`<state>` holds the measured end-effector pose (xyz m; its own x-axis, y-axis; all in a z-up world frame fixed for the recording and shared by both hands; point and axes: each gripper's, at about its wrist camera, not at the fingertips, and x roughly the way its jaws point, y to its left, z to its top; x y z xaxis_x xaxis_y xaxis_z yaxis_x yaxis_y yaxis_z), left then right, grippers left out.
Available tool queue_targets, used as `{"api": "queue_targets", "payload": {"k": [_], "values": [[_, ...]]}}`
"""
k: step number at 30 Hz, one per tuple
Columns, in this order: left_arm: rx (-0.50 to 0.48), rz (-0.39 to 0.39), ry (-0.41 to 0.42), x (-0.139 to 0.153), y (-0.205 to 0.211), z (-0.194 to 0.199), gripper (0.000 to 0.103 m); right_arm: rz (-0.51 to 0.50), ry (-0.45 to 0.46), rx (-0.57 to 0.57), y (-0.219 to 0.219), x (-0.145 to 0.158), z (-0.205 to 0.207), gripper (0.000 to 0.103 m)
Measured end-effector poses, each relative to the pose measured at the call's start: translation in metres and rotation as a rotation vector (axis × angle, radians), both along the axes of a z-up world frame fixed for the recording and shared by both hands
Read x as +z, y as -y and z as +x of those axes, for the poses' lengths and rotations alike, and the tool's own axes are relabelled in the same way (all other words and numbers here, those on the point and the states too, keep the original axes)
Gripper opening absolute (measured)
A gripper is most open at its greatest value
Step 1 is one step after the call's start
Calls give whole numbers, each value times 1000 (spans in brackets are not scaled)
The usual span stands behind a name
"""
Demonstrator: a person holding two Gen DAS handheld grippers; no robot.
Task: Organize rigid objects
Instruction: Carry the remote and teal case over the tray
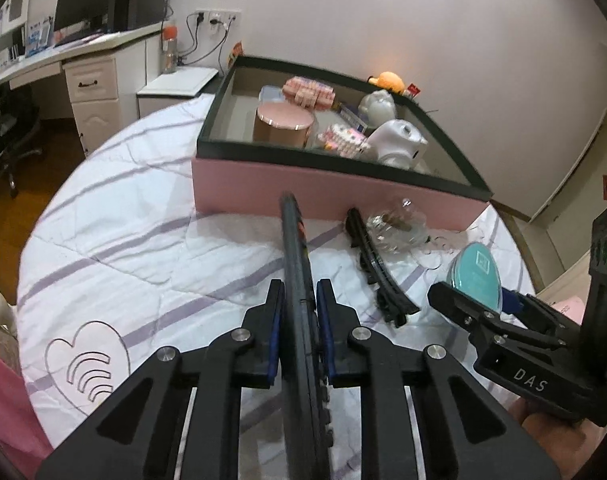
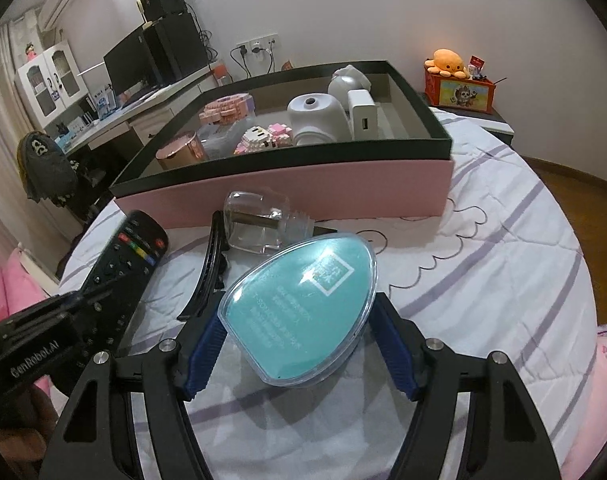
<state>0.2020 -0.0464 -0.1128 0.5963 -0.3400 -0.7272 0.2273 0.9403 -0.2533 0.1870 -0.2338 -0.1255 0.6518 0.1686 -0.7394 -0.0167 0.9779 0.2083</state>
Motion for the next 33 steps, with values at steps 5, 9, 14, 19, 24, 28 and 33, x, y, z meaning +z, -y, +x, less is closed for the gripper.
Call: {"api": "queue_targets", "payload": {"k": [5,9,14,19,24,28,33], "values": [[-10,4,42,17,1,-7,16,13,25,-4,6,13,-8,71],[-11,0,49,22,-1,-9,16,22,44,-3,7,22,-11,71],[-8,3,110,46,-1,-15,16,30,81,6,10,39,-16,71],[-7,6,179,77,-2,-10,16,26,132,24,8,65,-8,71],[-7,11,235,106,2,14,16,14,185,48,9,93,13,71],[-14,7,243,117,8,48,16,1,213,63,9,112,45,71],[-14,3,214,111,14,96,16,-5,198,75,11,116,93,71]]}}
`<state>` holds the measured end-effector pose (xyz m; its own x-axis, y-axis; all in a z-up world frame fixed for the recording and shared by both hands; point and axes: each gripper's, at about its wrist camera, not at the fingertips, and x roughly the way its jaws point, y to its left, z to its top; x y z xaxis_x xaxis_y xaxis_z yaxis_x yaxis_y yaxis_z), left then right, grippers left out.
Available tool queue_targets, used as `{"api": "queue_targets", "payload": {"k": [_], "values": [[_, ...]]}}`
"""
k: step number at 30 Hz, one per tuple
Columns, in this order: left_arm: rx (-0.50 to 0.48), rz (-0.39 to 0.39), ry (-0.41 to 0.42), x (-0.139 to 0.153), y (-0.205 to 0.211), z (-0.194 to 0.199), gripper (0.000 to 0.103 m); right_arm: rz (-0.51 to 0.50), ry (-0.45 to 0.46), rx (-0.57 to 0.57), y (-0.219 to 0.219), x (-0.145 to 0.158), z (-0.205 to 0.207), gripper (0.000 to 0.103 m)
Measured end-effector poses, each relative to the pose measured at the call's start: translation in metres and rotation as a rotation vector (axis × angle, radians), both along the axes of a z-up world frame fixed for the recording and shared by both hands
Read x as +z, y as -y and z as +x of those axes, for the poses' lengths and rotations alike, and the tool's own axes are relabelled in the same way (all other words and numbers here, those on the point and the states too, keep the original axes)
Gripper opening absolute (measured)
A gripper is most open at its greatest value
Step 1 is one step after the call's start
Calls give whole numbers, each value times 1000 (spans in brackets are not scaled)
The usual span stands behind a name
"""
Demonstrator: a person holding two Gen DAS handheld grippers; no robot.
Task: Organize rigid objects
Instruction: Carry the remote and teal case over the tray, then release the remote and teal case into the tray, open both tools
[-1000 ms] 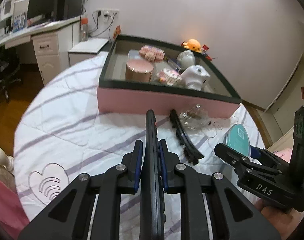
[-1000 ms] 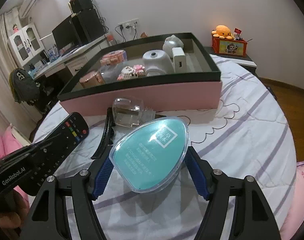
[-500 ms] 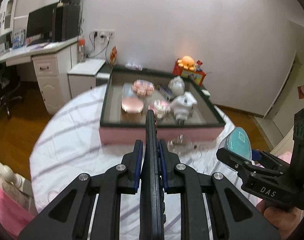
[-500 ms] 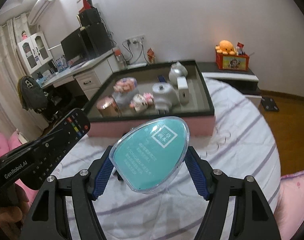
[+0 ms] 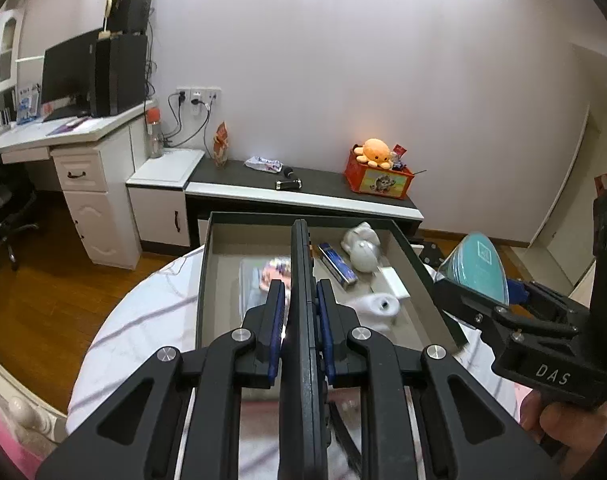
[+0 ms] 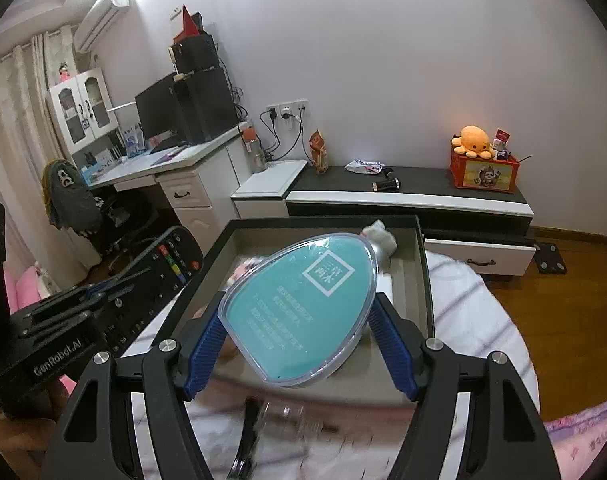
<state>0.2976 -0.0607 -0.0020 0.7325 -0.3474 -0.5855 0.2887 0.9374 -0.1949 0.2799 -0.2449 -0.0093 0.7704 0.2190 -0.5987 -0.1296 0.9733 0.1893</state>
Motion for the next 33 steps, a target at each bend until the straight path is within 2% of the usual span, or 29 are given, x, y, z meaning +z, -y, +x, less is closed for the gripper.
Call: {"api": "queue_targets", "payload": {"k": [4,10,13,17,18,19,20,21,23,25,26,27,28,29,31,32,33], "values": [[32,-13,-36,-16,-4,42,16,-15,-35,5,-1,-12,39,71],[90,-14,-102,-50,-9,90,16,-34,-94,19,-6,-36,76,71],[101,6,-136,-70,-5,99,16,-51,-128,33,-10,-48,90,71],[106,56,-127,-80,-1,100,19,-70,-161,48,-16,-60,104,71],[110,78,-125,-82,1,99,27,-74,-174,51,-18,-64,107,71],[117,91,-122,-82,1,99,45,-76,-183,52,-19,-67,109,71],[132,114,-113,-83,1,98,57,-78,-196,55,-19,-70,111,72],[119,105,-108,-82,1,99,64,-78,-203,57,-20,-72,112,72],[113,117,-108,-82,2,96,65,-82,-215,55,-20,-76,114,72],[101,115,-101,-80,3,92,71,-82,-212,36,-15,-78,112,73],[99,115,-98,-79,3,90,72,-79,-209,32,-13,-77,111,77],[105,121,-90,-76,2,87,82,-76,-206,24,-11,-76,110,83],[119,132,-74,-71,1,81,95,-71,-199,13,-8,-73,107,84],[125,133,-55,-67,0,76,100,-61,-193,9,-6,-70,105,86],[127,127,-19,-56,-2,62,102,-54,-173,-11,-1,-61,95,93],[122,128,-10,-50,-2,56,103,-54,-160,-19,0,-56,90,103],[116,130,0,-44,-2,49,103,-52,-144,-26,2,-50,84,103]]}}
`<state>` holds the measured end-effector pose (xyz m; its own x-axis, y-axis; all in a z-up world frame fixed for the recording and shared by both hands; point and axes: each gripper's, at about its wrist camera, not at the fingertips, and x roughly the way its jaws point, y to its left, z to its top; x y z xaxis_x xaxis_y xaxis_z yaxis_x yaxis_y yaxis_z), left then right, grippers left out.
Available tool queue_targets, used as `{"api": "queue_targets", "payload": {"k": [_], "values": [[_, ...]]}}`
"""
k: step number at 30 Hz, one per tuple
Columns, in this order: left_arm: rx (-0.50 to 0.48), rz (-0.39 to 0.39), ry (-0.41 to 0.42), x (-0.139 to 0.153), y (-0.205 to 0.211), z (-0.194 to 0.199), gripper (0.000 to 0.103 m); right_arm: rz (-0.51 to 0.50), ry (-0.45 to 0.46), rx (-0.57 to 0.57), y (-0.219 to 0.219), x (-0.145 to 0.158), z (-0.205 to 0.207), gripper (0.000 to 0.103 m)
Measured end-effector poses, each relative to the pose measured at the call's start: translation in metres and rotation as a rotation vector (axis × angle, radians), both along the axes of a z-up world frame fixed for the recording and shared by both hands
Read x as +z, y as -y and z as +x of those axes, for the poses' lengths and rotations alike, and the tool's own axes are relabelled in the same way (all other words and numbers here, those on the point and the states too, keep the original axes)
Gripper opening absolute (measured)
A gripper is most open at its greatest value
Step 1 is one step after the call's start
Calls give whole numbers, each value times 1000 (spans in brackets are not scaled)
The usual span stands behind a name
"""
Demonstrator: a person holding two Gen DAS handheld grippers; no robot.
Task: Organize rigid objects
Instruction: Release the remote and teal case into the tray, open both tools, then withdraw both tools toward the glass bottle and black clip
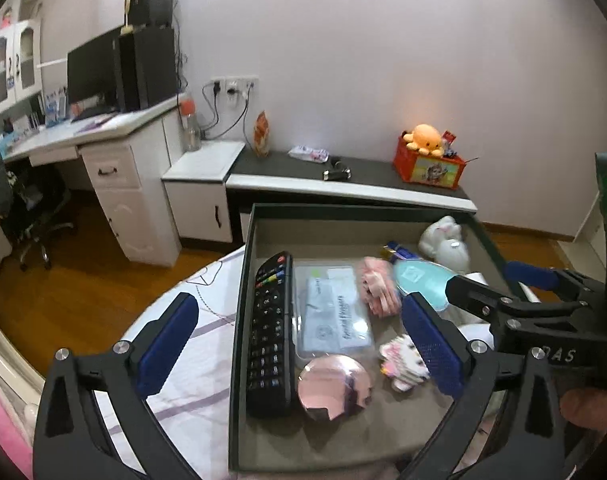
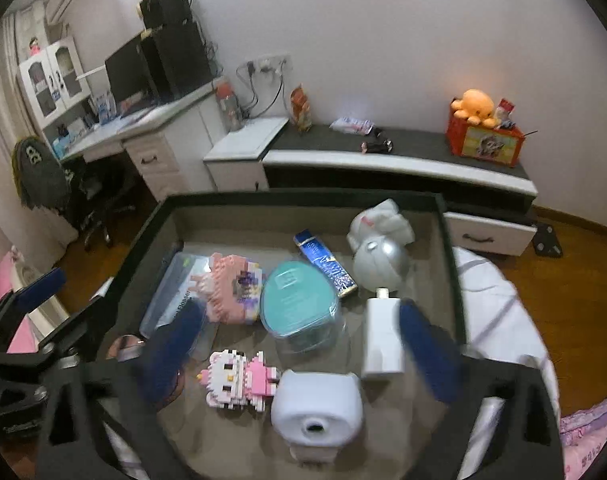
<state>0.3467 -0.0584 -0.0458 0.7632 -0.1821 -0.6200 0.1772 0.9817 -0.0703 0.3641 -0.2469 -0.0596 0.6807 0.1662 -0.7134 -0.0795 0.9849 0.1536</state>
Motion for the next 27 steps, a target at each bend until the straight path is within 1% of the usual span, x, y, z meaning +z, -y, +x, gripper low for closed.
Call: {"api": "queue_targets", "payload": {"k": [4,8,11,12,16,20,25,27], "values": [[-11,23,45,27,1,-33,103,24,37,-28,5,22,-28,103],[-12,22,88,52,-3,-69,103,30,88,-37,6,48,-62,103],[-20,20,114,70,-5,-99,103,41,137,-43,6,70,-98,103],[-20,22,121,74,-6,-107,103,41,145,-44,6,74,-104,103],[-17,24,147,91,-12,-148,103,27,193,-57,6,95,-155,103],[-12,14,163,99,-22,-181,103,27,222,-57,6,107,-197,103],[24,-23,157,96,-38,-218,103,22,232,-73,8,104,-243,103],[34,-24,153,94,-42,-230,103,24,236,-80,9,102,-256,103]]}}
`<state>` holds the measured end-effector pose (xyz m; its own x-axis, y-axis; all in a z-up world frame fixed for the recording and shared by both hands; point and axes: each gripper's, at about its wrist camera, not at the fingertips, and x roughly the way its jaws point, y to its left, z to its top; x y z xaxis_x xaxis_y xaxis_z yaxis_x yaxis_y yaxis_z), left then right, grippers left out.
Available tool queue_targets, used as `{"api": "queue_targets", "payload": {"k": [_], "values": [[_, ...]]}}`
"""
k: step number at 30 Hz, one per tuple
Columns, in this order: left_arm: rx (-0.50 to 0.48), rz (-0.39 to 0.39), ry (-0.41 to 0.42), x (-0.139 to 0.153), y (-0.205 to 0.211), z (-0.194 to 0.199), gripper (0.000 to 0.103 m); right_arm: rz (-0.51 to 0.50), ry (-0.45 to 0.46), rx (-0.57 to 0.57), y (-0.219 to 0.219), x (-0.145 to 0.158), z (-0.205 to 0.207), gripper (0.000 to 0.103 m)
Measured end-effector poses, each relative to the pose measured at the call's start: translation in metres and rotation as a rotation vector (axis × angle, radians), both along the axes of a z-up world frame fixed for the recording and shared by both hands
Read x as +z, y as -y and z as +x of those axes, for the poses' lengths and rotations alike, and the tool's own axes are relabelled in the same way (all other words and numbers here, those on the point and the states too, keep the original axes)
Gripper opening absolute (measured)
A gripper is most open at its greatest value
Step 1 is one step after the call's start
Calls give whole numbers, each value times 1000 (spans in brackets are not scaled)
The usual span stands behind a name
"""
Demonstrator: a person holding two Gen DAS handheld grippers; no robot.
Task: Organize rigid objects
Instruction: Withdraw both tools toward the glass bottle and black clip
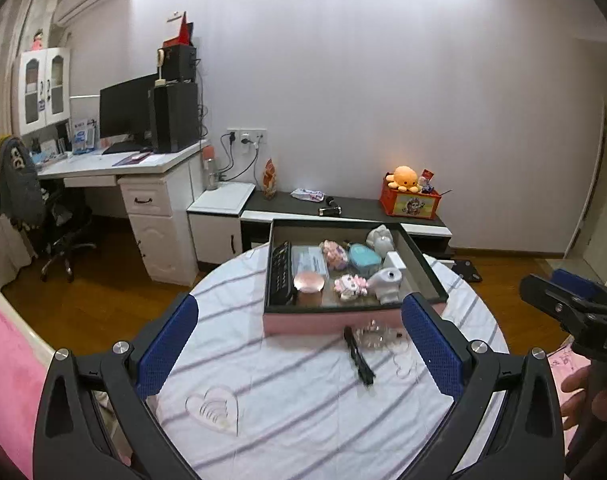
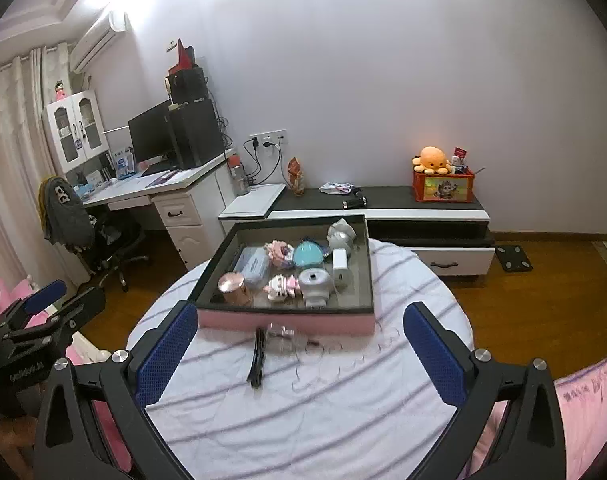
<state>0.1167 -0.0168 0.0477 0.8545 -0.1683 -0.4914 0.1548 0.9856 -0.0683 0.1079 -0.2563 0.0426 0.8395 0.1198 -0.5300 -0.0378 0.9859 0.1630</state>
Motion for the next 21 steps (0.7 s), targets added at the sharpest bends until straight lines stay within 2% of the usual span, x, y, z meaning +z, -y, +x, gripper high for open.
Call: {"api": "queue_targets", "payload": {"k": [6,21], "values": [[-3,12,-26,-14,3,-25,103,1,-8,-13,0,-10,-31,103],[-28,28,-65,-31,16,-35,103,12,-33,-9,2,-21,-37,103]]}}
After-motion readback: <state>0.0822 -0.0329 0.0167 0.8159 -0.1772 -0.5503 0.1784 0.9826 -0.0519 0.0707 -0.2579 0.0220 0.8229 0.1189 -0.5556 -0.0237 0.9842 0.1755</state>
